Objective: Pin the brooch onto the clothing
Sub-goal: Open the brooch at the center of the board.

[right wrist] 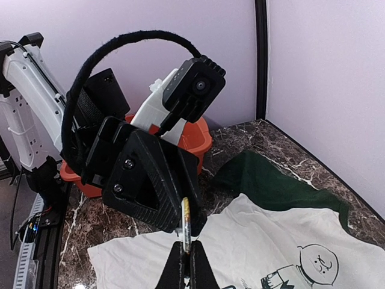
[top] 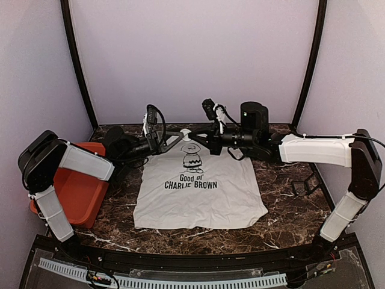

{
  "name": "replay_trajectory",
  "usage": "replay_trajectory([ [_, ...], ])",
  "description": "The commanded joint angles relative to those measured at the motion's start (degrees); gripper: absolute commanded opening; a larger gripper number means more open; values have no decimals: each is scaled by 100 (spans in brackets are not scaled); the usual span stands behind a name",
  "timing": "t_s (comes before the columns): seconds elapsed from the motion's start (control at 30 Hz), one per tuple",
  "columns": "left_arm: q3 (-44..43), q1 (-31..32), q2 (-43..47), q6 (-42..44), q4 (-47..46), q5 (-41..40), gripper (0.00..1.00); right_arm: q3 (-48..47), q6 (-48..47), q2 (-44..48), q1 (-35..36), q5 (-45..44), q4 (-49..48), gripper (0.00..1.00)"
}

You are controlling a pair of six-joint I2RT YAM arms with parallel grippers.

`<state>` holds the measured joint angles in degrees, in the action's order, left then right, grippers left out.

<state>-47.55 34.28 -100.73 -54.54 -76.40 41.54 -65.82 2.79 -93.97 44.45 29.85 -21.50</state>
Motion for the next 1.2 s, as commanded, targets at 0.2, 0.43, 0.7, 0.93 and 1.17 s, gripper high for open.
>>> replay_trajectory([
  [0.2,-149,61,-8,-36,-624,113,14,-285,-243,-76,166,-274,179,0],
  [0.43,-139,61,51,93,-436,78,11,-348,-239,-102,221,-304,223,0],
  [0.7,-128,74,136,263,-166,37,2,-455,-373,-171,363,-295,294,0],
  [0.93,-95,95,237,496,294,-144,1,-530,-396,-254,504,-343,317,0],
  [1.17,9,96,315,611,457,-393,10,-574,-413,-361,639,-378,336,0],
])
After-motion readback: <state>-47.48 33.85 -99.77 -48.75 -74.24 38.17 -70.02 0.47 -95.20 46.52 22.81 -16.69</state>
